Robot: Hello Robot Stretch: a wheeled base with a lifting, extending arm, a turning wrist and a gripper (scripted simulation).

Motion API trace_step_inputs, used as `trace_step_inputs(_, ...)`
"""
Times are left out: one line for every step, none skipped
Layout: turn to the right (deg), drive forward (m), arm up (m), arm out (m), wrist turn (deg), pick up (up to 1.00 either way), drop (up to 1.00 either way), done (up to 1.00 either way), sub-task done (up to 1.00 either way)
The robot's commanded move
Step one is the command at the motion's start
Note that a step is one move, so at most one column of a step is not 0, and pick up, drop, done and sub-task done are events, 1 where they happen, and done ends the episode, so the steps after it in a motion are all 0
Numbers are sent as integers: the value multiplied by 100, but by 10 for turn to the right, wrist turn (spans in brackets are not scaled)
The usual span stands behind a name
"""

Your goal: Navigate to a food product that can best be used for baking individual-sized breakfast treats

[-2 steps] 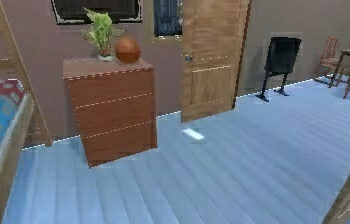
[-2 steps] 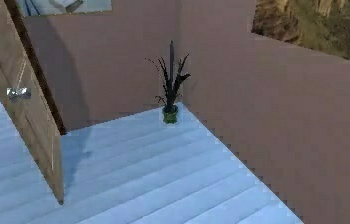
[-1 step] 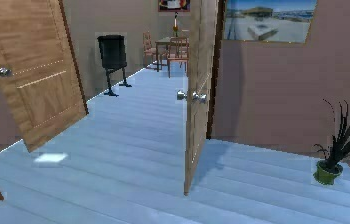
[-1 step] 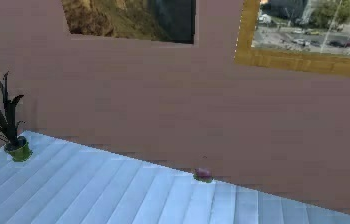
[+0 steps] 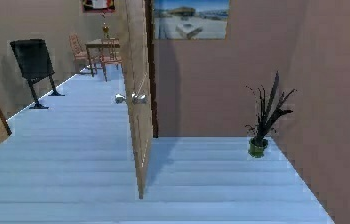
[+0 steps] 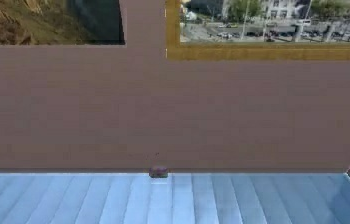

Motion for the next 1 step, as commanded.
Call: trace_step_inputs(0,15,0,0,0,0,0,0,0)
